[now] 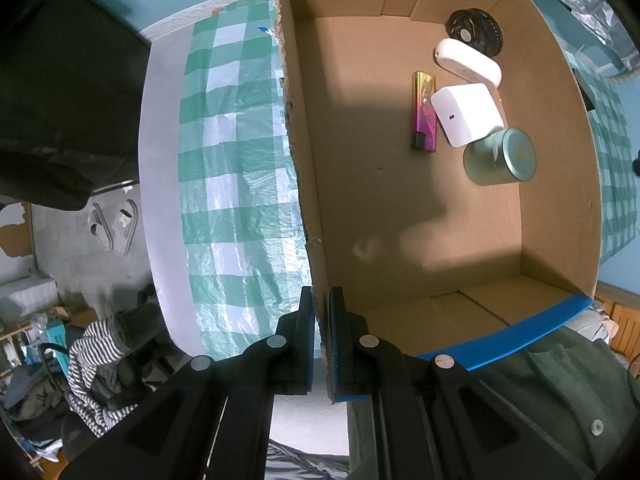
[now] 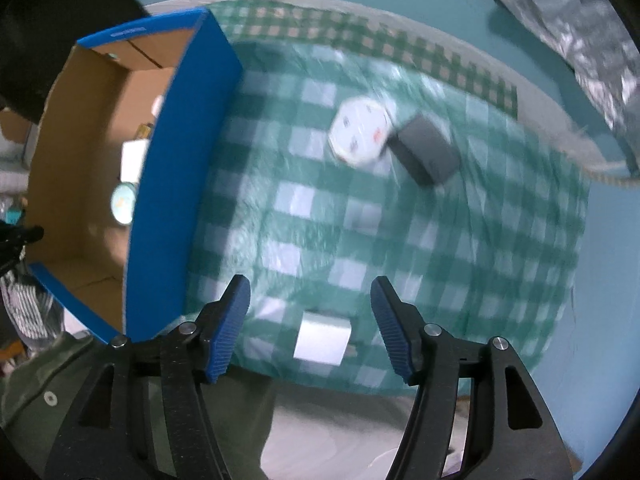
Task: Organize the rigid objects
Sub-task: 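Move the right gripper to the white cube charger and close on it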
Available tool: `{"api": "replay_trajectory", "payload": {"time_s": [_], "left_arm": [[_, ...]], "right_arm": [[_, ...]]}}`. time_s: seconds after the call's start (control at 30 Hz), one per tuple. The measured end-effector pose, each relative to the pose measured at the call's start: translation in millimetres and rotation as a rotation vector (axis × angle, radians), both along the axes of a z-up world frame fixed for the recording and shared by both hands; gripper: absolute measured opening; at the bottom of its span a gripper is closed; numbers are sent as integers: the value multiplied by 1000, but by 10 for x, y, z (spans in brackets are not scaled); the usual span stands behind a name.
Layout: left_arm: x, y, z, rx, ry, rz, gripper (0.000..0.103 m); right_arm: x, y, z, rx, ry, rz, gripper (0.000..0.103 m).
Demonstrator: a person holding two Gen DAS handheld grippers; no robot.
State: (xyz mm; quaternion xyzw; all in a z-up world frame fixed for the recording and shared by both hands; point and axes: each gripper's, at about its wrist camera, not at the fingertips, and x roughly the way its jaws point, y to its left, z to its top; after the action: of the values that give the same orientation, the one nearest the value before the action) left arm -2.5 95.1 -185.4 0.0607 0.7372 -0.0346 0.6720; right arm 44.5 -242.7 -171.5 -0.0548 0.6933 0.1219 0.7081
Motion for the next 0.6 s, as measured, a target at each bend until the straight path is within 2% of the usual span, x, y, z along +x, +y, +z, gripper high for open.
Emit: {"api": "replay_trajectory", "payload": {"time_s": [0.3,0.6], "left_arm": [[8,17,-7,-7,2,1,7],[7,24,-28,-6,4,3,7]], "right_arm": [[-217,-250,-453,13,60,-116,63],[-381,-354,-895,39,89,-181,64]]}}
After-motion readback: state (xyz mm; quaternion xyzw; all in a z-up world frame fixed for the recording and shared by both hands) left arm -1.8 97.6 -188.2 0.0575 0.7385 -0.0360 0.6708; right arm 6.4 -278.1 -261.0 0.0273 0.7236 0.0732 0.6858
